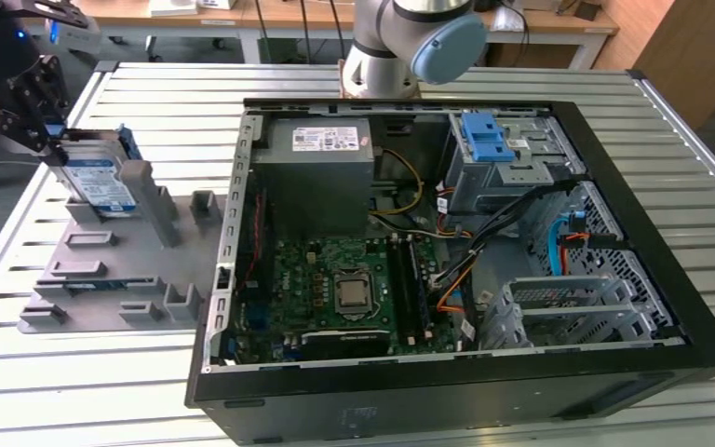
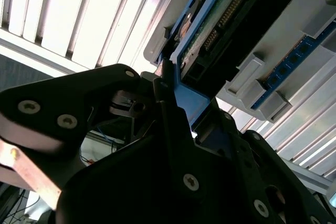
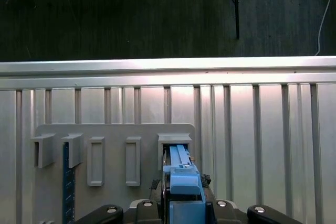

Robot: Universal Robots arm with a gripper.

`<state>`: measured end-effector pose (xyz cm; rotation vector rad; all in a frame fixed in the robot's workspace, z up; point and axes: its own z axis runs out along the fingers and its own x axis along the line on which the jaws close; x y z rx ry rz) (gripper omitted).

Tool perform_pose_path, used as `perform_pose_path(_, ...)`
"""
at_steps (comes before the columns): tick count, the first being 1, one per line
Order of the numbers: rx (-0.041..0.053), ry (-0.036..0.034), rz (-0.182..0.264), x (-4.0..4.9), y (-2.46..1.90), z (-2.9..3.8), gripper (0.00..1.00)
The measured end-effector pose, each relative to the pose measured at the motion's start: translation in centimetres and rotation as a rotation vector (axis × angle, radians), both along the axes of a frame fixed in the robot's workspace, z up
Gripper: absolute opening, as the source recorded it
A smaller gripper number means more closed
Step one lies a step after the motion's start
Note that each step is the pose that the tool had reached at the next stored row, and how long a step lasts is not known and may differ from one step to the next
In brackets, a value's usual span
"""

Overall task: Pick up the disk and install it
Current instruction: 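Pick up the disk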

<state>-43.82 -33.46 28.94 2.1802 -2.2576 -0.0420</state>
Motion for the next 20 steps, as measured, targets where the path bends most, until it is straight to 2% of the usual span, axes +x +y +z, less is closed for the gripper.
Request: perform_pose_path(20,0.0000,-0.0001,0.007,0.00,0.00,0.00,0.36)
